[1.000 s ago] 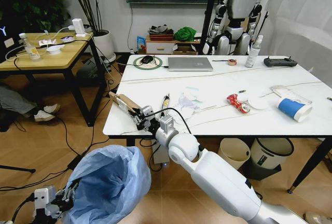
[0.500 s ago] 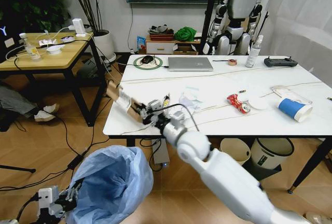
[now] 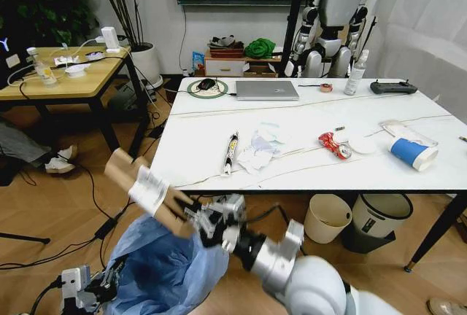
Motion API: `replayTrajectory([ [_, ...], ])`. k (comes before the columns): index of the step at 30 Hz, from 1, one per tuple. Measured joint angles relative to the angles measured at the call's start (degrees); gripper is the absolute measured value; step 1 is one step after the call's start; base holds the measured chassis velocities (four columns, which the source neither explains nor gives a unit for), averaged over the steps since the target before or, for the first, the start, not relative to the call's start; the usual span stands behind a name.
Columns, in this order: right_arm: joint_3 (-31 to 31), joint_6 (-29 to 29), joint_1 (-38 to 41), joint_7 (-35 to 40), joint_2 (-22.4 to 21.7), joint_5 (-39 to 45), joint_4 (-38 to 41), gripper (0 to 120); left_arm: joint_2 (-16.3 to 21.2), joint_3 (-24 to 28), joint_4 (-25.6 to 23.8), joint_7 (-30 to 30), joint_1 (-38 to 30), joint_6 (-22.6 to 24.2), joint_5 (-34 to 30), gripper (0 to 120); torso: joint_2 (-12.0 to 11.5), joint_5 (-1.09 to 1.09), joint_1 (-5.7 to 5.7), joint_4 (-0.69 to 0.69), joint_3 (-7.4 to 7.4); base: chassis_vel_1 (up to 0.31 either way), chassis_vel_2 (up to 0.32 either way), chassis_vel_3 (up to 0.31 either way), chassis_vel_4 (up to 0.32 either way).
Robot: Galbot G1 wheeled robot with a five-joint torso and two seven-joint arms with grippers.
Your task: Pick up the trash bin and place the trash from the table into it.
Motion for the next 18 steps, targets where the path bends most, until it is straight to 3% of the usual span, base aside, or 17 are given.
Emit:
replayTrajectory([
  [18, -0.4, 2.8, -3.8, -1.5, 1.3, -0.2, -1.6, 0, -3.4, 1.3, -1.3, -3.2, 1.3, 1.1, -0.9, 0, 0.0, 0.0, 0.01, -0.01, 0.01, 0.0, 0.0, 0.0, 0.0],
])
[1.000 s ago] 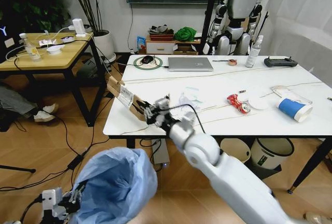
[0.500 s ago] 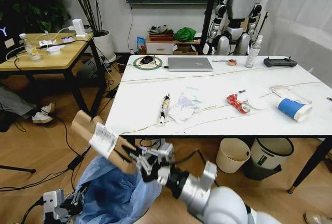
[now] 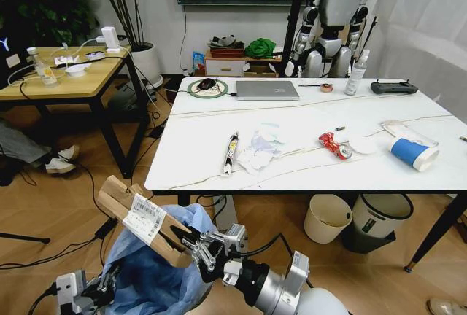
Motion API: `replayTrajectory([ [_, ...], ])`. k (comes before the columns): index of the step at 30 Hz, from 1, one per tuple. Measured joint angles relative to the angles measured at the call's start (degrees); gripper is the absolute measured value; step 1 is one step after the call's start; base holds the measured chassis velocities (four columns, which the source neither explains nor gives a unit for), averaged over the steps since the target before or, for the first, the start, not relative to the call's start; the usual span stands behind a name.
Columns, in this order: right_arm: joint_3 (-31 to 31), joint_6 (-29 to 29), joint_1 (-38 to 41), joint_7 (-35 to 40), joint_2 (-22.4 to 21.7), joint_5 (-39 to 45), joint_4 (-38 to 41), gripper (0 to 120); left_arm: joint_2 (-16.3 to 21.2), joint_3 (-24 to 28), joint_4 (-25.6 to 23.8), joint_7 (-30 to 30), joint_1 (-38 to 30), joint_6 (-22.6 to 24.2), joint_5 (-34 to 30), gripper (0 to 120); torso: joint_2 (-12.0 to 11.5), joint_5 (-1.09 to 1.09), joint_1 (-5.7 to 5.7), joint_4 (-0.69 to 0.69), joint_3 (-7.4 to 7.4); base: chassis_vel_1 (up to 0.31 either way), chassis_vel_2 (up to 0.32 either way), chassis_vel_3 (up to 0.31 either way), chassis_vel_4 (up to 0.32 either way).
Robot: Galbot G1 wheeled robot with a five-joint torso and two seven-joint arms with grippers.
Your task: Pick up the trash bin and place the trash from the table into it.
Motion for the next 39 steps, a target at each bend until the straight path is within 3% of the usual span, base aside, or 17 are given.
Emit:
replayTrajectory([
  [21, -2.2, 0.4, 0.3, -2.1, 0.5, -2.4, -2.0, 0, 0.2, -0.6, -1.8, -1.2, 0.2, 0.7, -1.5, 0, 0.0, 0.0, 0.0, 0.0, 0.0, 0.0, 0.0, 0.0, 0.0],
  [27, -2.0, 1.3, -1.8, -2.7, 0.7, -5.4, -2.8, 19, 0.5, -1.5, -3.0, -1.7, 0.9, 1.0, -2.3, 0, 0.0, 0.0, 0.0, -0.01, 0.0, 0.0, 0.0, 0.0, 0.0],
  [32, -0.5, 2.0, -2.5, -2.9, 1.1, -6.4, -2.7, 42, 1.0, -2.8, -3.3, -2.1, 2.8, 1.3, -2.8, 0, 0.0, 0.0, 0.0, 0.0, 0.0, 0.0, 0.0, 0.0, 0.0],
  [34, -0.2, 2.0, -2.4, -2.9, 1.3, -6.4, -2.5, 43, 1.0, -2.9, -3.3, -2.1, 2.9, 1.3, -2.9, 0, 0.0, 0.0, 0.0, 0.0, 0.0, 0.0, 0.0, 0.0, 0.0],
  [39, 2.9, 2.0, -2.2, -2.7, 1.8, -6.0, -1.0, 66, 0.6, -2.4, -3.3, -2.1, 3.0, 1.4, -2.4, 0, 0.0, 0.0, 0.0, 0.0, 0.0, 0.0, 0.0, 0.0, 0.0],
])
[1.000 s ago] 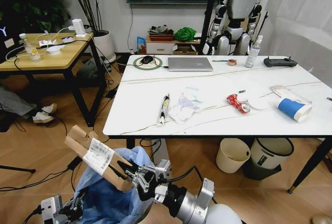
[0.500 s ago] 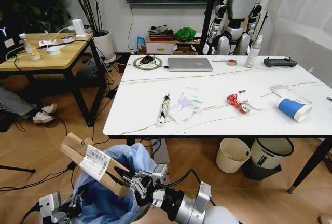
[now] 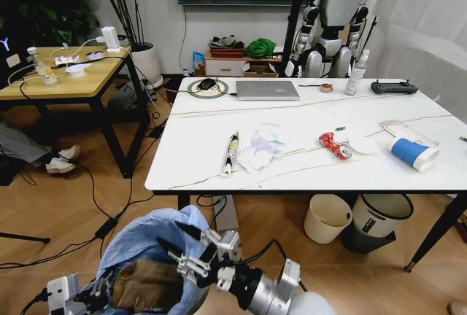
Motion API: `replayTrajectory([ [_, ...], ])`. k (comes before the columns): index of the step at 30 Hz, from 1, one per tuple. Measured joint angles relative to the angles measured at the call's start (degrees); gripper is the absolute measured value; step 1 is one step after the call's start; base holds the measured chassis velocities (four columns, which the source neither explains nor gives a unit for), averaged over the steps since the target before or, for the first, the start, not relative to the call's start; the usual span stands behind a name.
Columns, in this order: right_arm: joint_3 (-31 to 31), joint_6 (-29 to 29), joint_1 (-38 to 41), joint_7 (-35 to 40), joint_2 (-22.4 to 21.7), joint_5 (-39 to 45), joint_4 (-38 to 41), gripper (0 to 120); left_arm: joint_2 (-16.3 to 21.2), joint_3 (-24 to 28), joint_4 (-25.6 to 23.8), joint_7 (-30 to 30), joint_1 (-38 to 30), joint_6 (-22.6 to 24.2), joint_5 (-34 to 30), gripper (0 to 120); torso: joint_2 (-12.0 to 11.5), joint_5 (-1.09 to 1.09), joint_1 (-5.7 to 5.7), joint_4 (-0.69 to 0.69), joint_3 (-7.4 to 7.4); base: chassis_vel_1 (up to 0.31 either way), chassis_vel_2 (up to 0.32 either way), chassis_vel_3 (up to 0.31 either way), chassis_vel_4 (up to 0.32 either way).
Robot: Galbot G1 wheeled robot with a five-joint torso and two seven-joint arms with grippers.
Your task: Pick up the trash bin and place the trash from the table into it.
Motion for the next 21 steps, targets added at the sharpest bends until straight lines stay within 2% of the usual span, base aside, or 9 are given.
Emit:
replayTrajectory([
  [4, 3.4, -0.3, -0.6, 1.3, 0.3, -0.6, 0.5, 79, -0.2, 1.3, 0.0, 0.6, -0.5, -0.3, 1.2, 0, 0.0, 0.0, 0.0, 0.0, 0.0, 0.0, 0.0, 0.0, 0.0],
  [10, 11.1, -4.6, -1.3, 7.6, 2.2, -0.7, 0.6, 98, 0.1, 2.8, 1.0, 1.1, -2.5, -0.7, 2.5, 0, 0.0, 0.0, 0.0, -0.01, 0.0, 0.0, 0.0, 0.0, 0.0],
  [15, 19.4, -9.2, -1.1, 13.1, 4.3, -3.4, -2.4, 100, 2.3, 4.1, 2.4, 1.4, -4.9, -0.7, 2.7, 0, 0.0, 0.01, 0.0, -0.01, 0.0, 0.0, 0.0, 0.0, 0.0],
  [21, 22.5, -9.9, -0.7, 13.4, 5.8, -4.7, -5.7, 100, 5.1, 5.8, 3.9, 1.7, -6.6, -0.7, 3.1, 0, 0.0, -0.01, 0.0, -0.01, 0.0, 0.0, 0.0, 0.0, 0.0],
])
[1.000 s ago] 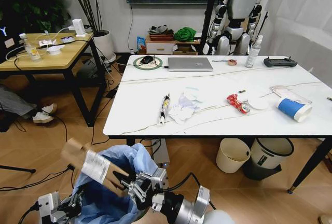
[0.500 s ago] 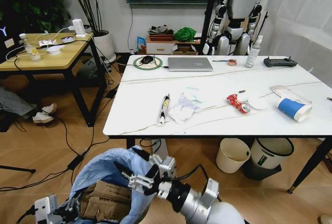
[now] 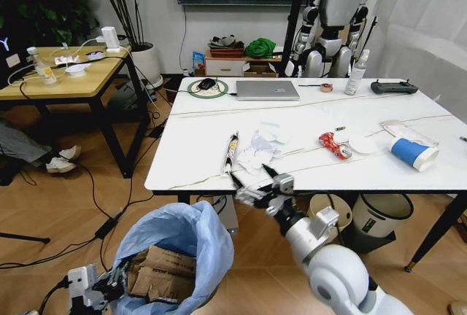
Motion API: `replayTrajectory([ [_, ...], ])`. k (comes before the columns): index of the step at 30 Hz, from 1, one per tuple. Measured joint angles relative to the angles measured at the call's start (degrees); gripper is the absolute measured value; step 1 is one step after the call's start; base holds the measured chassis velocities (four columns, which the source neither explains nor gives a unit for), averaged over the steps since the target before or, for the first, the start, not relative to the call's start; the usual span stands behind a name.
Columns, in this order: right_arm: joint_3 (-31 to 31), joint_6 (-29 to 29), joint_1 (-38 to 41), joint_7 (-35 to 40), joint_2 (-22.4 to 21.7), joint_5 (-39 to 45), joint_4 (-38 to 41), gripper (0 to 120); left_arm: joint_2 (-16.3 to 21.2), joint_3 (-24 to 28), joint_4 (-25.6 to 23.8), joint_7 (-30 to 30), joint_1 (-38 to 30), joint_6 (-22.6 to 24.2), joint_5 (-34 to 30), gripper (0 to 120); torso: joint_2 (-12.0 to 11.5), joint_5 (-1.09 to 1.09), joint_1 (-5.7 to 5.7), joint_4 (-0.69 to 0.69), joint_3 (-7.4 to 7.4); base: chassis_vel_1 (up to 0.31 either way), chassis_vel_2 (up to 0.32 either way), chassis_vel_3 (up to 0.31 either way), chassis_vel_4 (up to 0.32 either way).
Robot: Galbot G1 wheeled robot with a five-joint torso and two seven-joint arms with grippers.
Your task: Pick up the trash bin and place the trash from the table into it.
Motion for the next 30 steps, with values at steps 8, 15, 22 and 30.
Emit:
replayTrajectory([
  [8, -0.6, -2.0, 2.9, 0.2, 3.2, 0.6, -2.9, 100, 5.1, 2.1, 1.3, 0.2, -2.5, -0.1, -0.5, 0, 0.0, 0.0, 0.0, 0.0, 0.0, 0.0, 0.0, 0.0, 0.0],
  [15, -9.1, -2.9, 11.3, 2.0, 3.8, 1.7, -6.1, 100, 6.7, 2.3, 1.6, -0.3, -4.5, 0.4, -2.0, 0, 0.0, -0.01, 0.0, 0.01, 0.0, 0.0, 0.0, 0.0, 0.0],
  [22, -15.1, -8.2, 17.2, 8.1, 7.5, 2.0, -9.5, 100, 5.4, 1.1, 0.4, -0.3, -3.3, 0.5, -1.3, 0, 0.0, 0.0, 0.0, 0.02, 0.0, 0.0, 0.0, 0.0, 0.0],
  [30, -16.1, -13.3, 17.6, 11.0, 8.4, 1.5, -10.8, 100, 5.4, -2.3, 0.0, -0.8, -1.8, 0.5, -0.7, 0, 0.0, 0.0, 0.0, 0.0, -0.01, 0.0, 0.0, 0.0, 0.0],
])
